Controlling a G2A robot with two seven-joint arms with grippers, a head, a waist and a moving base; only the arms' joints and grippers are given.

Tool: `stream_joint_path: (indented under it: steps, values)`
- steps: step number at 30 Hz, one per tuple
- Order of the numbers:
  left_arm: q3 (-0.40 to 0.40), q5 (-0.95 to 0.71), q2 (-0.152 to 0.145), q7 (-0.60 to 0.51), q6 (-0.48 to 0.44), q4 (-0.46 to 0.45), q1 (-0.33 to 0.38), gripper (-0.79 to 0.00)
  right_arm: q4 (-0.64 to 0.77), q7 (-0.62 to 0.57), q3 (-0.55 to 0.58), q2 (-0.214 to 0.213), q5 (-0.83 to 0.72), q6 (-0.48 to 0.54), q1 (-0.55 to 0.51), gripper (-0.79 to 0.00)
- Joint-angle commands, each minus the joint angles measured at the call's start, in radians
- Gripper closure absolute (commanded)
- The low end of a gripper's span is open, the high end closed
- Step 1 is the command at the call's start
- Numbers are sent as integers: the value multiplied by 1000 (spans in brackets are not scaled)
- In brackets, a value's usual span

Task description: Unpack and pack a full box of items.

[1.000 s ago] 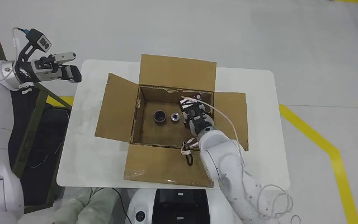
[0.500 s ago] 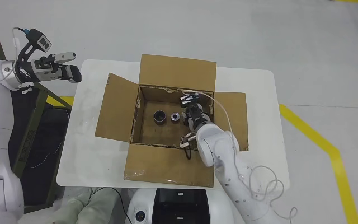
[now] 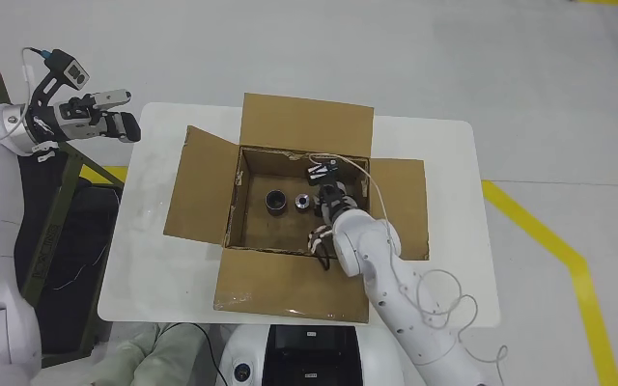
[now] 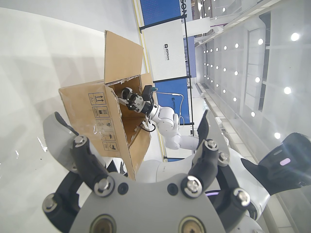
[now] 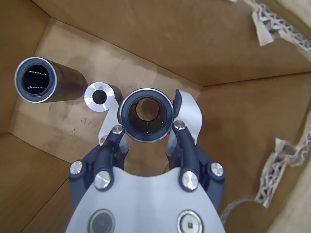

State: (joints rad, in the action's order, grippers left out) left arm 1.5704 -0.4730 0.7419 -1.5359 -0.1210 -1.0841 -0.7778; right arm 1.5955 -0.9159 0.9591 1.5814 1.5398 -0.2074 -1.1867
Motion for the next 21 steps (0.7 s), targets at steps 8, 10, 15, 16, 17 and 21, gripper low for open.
stream_joint_path:
  steps: [8,10,15,16,17,21]
  values:
    - [0,0,0,0,0,0,0,-785,-53,-4,-6,7,10,-12,15,-117]
    - [0,0,0,0,0,0,0,-785,-61,-5,-7,9,10,-13,18,-169]
    - [0,0,0,0,0,0,0,-785,-73,-15,-11,12,14,-9,22,-259]
    - [0,0,0,0,0,0,0,-785,-74,-17,-11,13,15,-8,22,-277]
    - [0,0,0,0,0,0,0,-785,-76,-17,-12,13,16,-8,23,-317]
    - [0,0,0,0,0,0,0,-785,-77,-22,-11,15,23,-10,22,-409]
